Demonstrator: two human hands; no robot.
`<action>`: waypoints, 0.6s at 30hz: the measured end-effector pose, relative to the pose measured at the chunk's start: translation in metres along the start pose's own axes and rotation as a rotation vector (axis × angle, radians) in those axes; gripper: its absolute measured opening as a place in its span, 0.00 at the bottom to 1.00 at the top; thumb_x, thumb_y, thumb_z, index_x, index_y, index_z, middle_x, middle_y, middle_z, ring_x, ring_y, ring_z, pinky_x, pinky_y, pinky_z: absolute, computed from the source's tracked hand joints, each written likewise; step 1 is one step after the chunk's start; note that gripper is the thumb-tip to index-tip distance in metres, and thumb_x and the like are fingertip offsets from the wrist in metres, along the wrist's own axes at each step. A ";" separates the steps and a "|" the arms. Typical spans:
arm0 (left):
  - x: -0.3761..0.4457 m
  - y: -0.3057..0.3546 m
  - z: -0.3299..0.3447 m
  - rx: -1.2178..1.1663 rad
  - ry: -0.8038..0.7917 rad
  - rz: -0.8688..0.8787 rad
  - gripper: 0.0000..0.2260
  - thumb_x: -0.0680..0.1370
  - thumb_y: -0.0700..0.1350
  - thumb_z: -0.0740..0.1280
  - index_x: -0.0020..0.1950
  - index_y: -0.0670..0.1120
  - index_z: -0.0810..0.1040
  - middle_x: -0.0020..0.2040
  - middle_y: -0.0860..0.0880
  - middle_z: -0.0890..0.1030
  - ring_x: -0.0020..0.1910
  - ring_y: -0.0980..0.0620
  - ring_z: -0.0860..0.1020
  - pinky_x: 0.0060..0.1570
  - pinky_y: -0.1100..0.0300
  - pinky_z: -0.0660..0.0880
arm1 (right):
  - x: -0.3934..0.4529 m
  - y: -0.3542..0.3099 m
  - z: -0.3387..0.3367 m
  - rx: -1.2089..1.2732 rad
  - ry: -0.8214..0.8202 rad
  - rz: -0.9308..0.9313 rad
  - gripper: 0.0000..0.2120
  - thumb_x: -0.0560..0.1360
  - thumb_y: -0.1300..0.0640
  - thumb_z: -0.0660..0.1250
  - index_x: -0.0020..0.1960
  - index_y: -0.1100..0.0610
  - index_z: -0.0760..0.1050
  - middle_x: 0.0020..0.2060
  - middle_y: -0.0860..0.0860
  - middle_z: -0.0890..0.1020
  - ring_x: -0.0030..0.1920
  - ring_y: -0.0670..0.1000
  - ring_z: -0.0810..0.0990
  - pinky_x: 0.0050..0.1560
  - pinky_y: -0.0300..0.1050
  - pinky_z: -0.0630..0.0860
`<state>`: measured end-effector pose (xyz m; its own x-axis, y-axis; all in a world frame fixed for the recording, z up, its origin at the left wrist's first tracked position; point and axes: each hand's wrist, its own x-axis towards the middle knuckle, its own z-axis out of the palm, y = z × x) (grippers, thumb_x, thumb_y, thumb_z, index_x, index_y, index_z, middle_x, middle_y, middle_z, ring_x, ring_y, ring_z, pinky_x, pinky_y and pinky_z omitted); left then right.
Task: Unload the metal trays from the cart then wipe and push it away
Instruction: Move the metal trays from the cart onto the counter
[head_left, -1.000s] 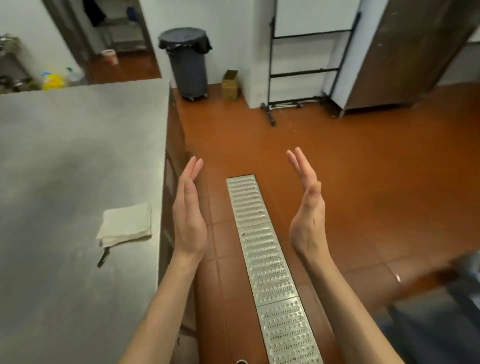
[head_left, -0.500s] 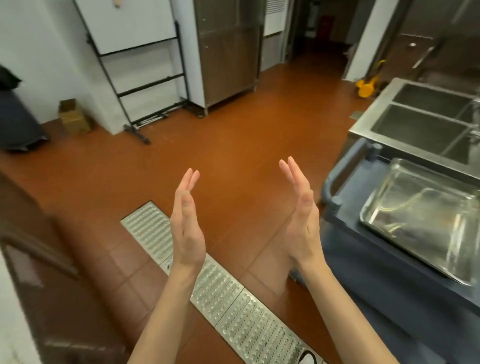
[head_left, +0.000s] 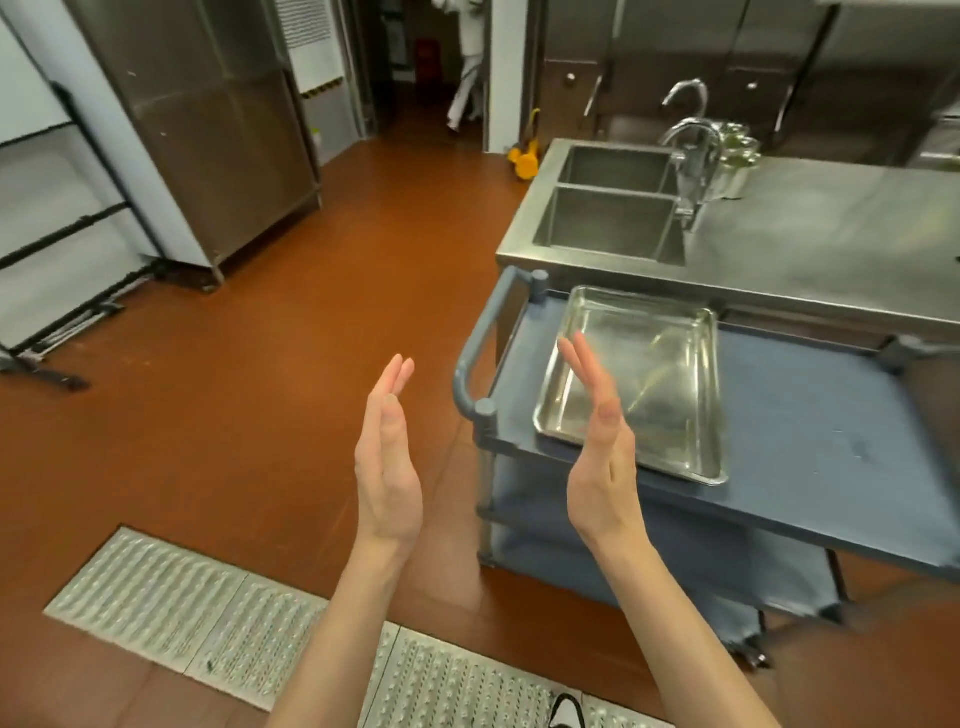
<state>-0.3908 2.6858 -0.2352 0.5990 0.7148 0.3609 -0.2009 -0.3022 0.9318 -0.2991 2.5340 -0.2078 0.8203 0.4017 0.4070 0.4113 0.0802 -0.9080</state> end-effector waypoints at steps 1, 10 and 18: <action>0.004 -0.002 0.017 -0.005 -0.023 -0.002 0.27 0.87 0.59 0.48 0.82 0.49 0.66 0.78 0.55 0.73 0.79 0.60 0.68 0.79 0.61 0.62 | 0.006 0.006 -0.013 -0.009 0.014 0.007 0.33 0.83 0.31 0.42 0.81 0.47 0.62 0.78 0.46 0.71 0.80 0.42 0.63 0.76 0.30 0.57; 0.041 -0.026 0.146 -0.054 -0.152 -0.045 0.24 0.88 0.53 0.49 0.81 0.48 0.67 0.78 0.53 0.73 0.78 0.62 0.69 0.73 0.72 0.63 | 0.060 0.062 -0.113 -0.045 0.137 0.058 0.33 0.82 0.30 0.43 0.81 0.45 0.62 0.78 0.45 0.71 0.79 0.39 0.64 0.75 0.28 0.57; 0.065 -0.048 0.220 -0.031 -0.198 -0.098 0.26 0.87 0.57 0.48 0.82 0.49 0.66 0.78 0.57 0.73 0.78 0.64 0.68 0.74 0.73 0.62 | 0.095 0.109 -0.173 -0.058 0.186 0.108 0.39 0.82 0.28 0.43 0.82 0.51 0.62 0.79 0.43 0.69 0.80 0.41 0.62 0.80 0.36 0.57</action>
<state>-0.1719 2.6074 -0.2645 0.7570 0.6008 0.2570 -0.1562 -0.2156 0.9639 -0.1074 2.4235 -0.2506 0.9178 0.2291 0.3243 0.3352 -0.0089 -0.9421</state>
